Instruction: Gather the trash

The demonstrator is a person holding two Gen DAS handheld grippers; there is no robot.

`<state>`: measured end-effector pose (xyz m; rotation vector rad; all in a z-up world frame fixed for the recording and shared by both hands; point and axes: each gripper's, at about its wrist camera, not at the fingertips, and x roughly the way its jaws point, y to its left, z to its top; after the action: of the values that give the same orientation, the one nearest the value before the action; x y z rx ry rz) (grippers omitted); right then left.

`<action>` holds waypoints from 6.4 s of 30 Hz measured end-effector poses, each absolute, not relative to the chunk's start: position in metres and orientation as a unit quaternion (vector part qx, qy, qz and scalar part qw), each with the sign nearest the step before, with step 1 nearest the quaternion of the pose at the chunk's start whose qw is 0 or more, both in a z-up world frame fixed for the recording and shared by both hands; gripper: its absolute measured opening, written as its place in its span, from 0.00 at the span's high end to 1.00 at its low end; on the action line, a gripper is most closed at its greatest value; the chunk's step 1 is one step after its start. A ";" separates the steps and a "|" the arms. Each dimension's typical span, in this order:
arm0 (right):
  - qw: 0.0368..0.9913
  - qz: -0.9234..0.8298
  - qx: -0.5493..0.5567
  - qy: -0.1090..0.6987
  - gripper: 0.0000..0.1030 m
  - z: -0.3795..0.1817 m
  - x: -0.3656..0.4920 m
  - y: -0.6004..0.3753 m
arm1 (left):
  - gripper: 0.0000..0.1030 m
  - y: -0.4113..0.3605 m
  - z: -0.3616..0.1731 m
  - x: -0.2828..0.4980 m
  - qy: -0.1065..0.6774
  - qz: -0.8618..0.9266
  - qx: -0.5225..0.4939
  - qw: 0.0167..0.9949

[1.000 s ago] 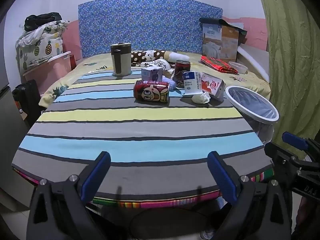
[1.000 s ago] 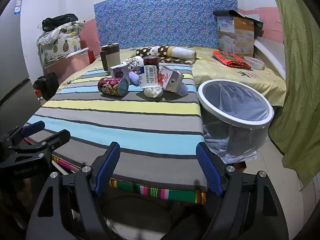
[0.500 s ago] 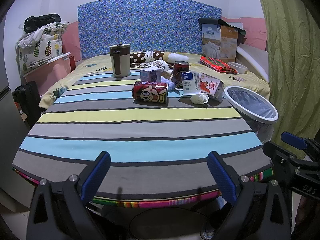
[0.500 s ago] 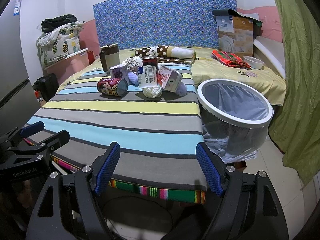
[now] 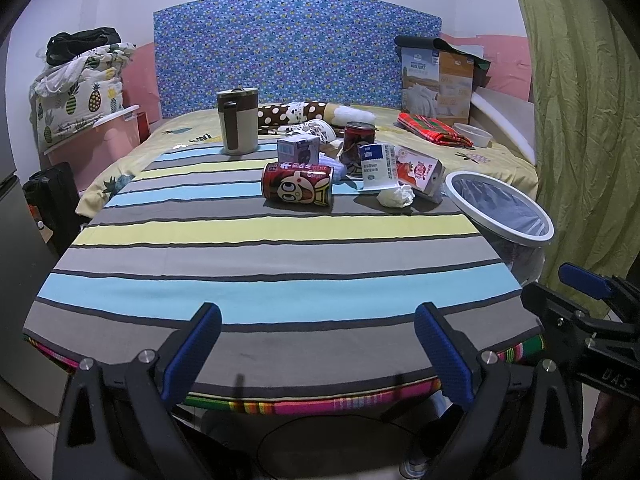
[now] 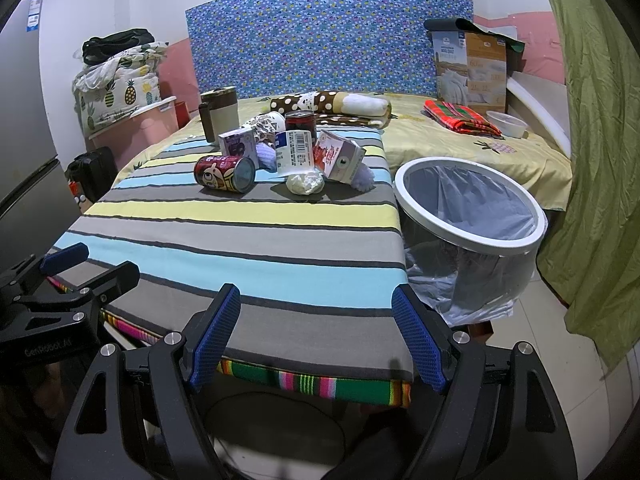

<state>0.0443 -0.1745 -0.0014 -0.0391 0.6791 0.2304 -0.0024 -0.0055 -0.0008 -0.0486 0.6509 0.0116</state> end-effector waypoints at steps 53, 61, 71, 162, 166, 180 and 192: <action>0.936 0.114 -0.018 0.333 0.23 -0.001 0.044 -0.175 | 0.04 -0.017 -0.002 -0.004 0.324 0.007 -0.027 0.946; 0.935 0.113 -0.016 0.335 0.23 -0.003 0.048 -0.176 | 0.04 -0.013 -0.004 -0.001 0.325 0.007 -0.026 0.945; 0.933 0.118 -0.010 0.339 0.23 -0.004 0.070 -0.181 | 0.04 -0.007 -0.008 0.025 0.335 0.002 -0.016 0.942; 0.918 0.170 0.028 0.357 0.61 0.010 0.192 -0.190 | 0.06 0.031 0.002 0.217 0.329 -0.151 0.028 0.932; 0.918 0.169 0.027 0.358 0.61 0.009 0.192 -0.189 | 0.06 0.029 -0.009 0.229 0.348 -0.191 0.036 0.917; 0.919 0.167 0.029 0.357 0.61 0.011 0.185 -0.189 | 0.37 0.024 -0.013 0.204 0.362 -0.185 0.013 0.914; 0.923 0.171 0.035 0.343 0.61 0.019 0.172 -0.187 | 0.51 0.026 -0.007 0.173 0.355 -0.134 -0.012 0.925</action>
<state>0.1721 -0.1874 0.0190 0.0726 0.7044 0.3504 0.1732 0.0265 -0.0067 -0.0240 0.7293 -0.2745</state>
